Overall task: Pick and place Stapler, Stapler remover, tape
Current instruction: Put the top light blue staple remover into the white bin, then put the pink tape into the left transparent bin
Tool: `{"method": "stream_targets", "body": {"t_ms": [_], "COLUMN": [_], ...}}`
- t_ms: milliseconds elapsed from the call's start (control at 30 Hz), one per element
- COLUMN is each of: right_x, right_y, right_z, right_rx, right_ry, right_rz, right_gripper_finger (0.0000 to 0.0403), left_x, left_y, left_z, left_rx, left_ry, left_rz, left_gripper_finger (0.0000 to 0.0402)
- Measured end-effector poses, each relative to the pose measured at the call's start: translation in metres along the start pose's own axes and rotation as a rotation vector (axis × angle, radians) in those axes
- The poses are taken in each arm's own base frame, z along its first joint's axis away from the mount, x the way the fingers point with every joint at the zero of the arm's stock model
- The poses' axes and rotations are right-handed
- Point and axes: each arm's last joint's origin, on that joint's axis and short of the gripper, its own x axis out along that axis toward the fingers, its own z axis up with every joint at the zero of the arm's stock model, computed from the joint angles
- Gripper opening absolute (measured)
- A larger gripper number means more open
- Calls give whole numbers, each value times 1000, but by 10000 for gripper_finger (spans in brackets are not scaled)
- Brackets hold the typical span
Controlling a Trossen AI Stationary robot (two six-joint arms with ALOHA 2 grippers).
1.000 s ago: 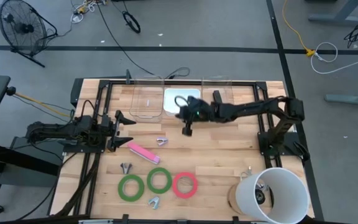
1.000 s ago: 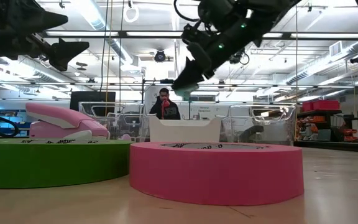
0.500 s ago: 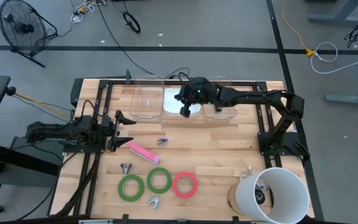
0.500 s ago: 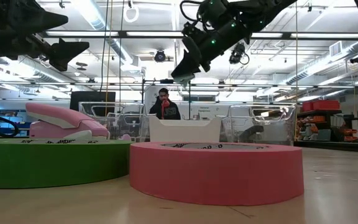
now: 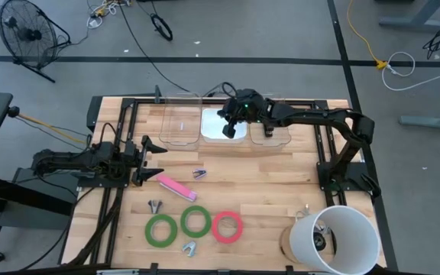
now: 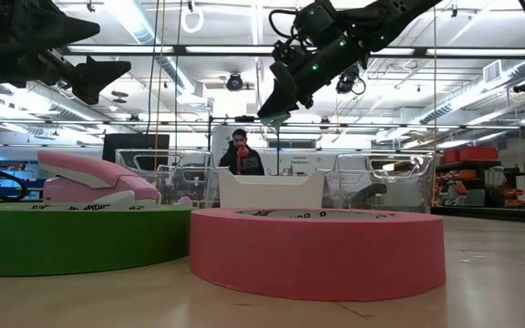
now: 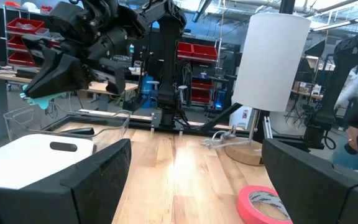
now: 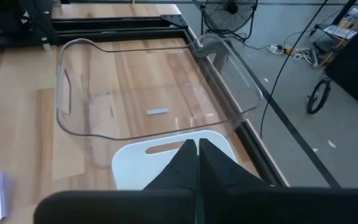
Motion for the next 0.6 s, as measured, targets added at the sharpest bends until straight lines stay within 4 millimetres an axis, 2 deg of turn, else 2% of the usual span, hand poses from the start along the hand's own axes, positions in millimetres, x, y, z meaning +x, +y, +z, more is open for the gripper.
{"method": "stream_targets", "body": {"t_ms": [367, 600], "right_x": [0, 0], "right_y": [-3, 1], "right_z": [0, 2], "right_rx": [-8, 6], "right_ry": [14, -12], "right_rz": [-86, -19], "right_gripper_finger": [55, 76], "left_x": [0, 0], "left_y": [0, 0], "left_z": [0, 0], "left_rx": [0, 0], "left_ry": [0, 0], "left_rz": [0, 0], "left_gripper_finger": [367, 367]}}
